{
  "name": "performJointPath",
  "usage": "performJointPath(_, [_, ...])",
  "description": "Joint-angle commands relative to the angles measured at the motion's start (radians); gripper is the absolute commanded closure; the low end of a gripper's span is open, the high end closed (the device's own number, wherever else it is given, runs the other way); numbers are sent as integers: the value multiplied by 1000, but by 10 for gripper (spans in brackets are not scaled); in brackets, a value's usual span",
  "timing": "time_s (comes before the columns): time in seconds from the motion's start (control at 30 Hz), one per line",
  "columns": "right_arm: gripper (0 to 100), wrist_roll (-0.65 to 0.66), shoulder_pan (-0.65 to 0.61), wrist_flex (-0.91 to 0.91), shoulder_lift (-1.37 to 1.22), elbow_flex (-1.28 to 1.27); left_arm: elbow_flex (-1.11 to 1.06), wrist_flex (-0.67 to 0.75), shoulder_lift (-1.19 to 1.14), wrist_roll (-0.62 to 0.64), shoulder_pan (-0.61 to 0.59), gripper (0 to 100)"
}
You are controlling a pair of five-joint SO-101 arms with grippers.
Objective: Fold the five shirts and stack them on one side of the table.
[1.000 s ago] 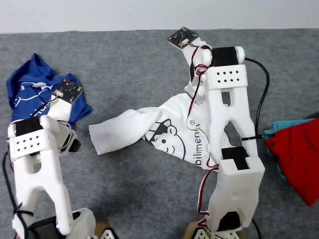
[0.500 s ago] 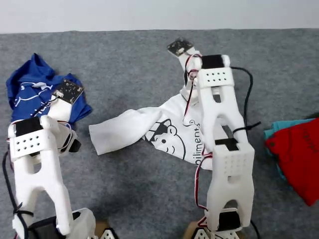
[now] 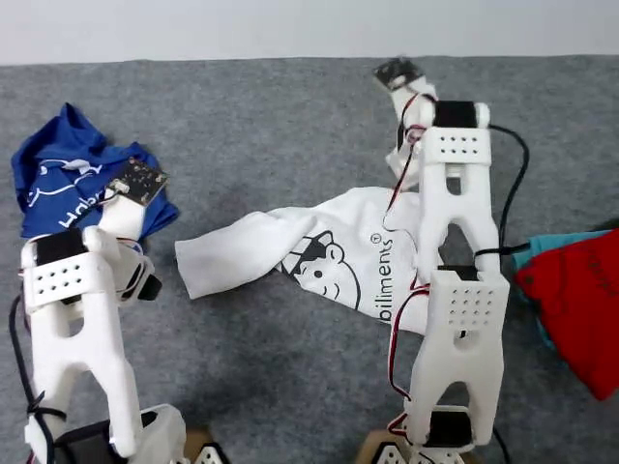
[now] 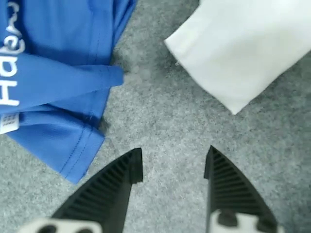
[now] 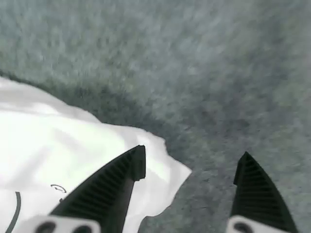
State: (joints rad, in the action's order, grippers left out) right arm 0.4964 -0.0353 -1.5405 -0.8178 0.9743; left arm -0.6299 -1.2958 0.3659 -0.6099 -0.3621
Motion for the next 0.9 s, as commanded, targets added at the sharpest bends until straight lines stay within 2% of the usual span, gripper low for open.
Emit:
performJointPath(0.0, [697, -6, 22, -8, -5, 60, 5, 14, 26, 3, 37, 787])
performJointPath(0.5, [711, -8, -16, -10, -249, 69, 4, 12, 25, 5, 55, 787])
performJointPath(0.57, [784, -8, -21, -22, -259, 103, 4, 12, 25, 5, 55, 787])
performJointPath(0.67, [972, -6, -25, -54, -240, 210, 4, 12, 25, 5, 54, 787])
performJointPath(0.7, [997, -6, -24, -77, -232, 253, 4, 12, 25, 6, 54, 787])
performJointPath(0.87, [987, 49, -27, -236, -183, 500, 4, 12, 25, 6, 55, 806])
